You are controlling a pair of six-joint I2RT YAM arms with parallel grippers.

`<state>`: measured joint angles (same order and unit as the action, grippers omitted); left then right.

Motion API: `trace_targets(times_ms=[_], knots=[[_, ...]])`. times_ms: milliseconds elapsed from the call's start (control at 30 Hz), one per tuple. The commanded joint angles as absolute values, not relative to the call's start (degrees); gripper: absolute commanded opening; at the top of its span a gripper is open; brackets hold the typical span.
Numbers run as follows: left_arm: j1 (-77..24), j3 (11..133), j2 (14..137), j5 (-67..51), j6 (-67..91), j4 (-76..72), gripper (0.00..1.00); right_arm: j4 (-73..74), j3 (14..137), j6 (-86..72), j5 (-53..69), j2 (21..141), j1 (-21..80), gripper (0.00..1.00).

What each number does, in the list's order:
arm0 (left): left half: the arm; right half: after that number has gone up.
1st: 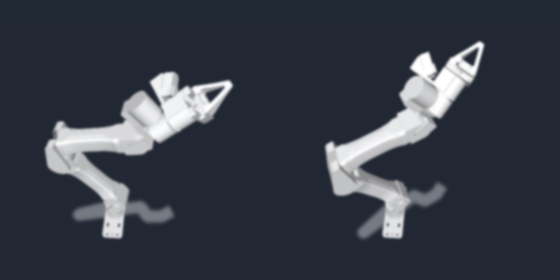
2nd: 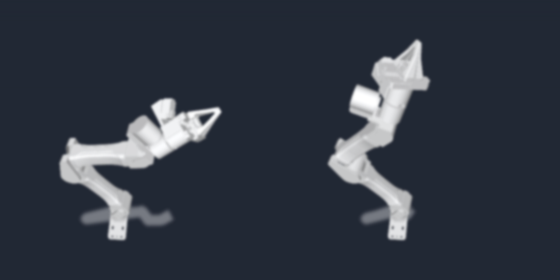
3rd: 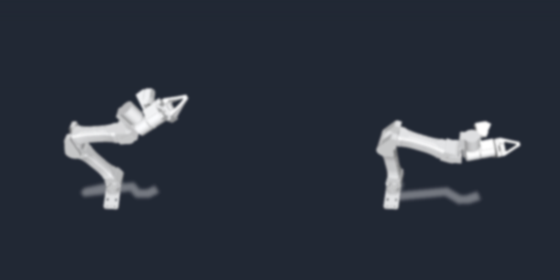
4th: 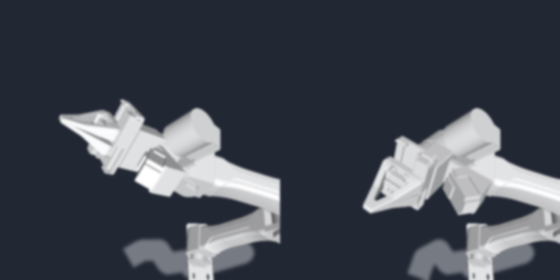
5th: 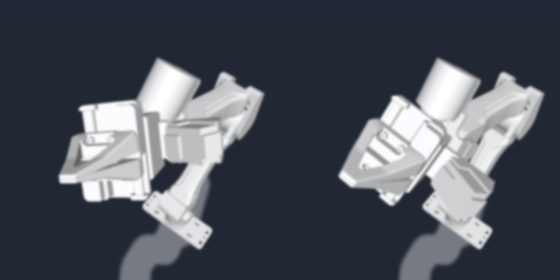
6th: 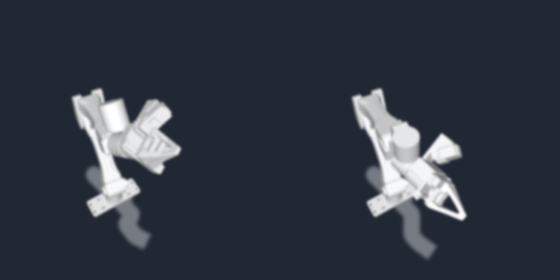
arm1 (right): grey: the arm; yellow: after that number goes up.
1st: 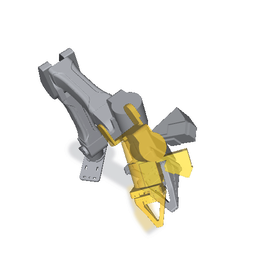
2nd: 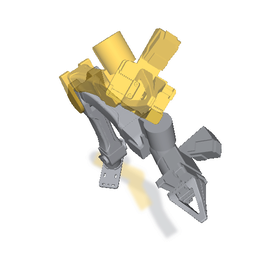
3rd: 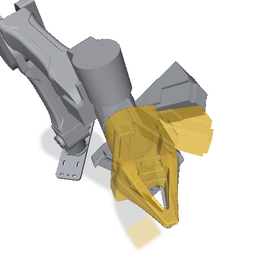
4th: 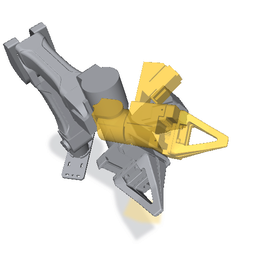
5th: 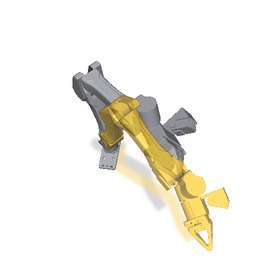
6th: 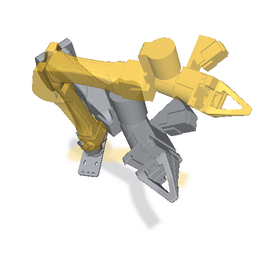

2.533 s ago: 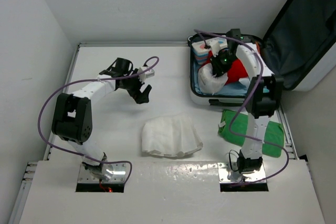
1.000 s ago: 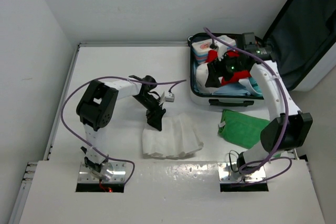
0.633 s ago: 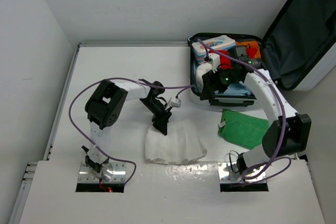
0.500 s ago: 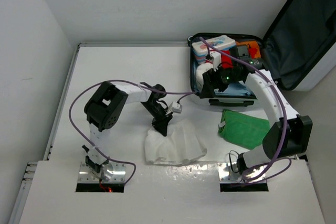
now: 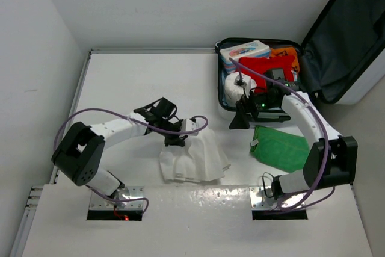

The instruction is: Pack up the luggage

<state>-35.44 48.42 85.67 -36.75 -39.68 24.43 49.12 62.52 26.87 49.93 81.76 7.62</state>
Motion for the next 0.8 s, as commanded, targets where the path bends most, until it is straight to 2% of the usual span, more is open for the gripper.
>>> trace_targets(times_ms=[0,333,500,767], knots=[[-35.5,50.4,85.0,-34.0,-41.2,19.9,0.00,46.4,65.9,31.8,56.5,82.3,12.2,0.99],[-35.0,52.1,82.9,-34.6,-50.1,19.3,0.00,37.6,65.7,34.0,56.0,88.1,22.8,0.99],[-35.0,51.0,78.8,-35.2,-53.8,19.3,0.00,33.1,68.4,32.2,55.6,94.0,24.5,0.99],[-37.1,49.7,74.0,-35.7,-56.0,18.8,0.00,27.2,69.3,29.9,53.9,96.8,28.0,0.99]])
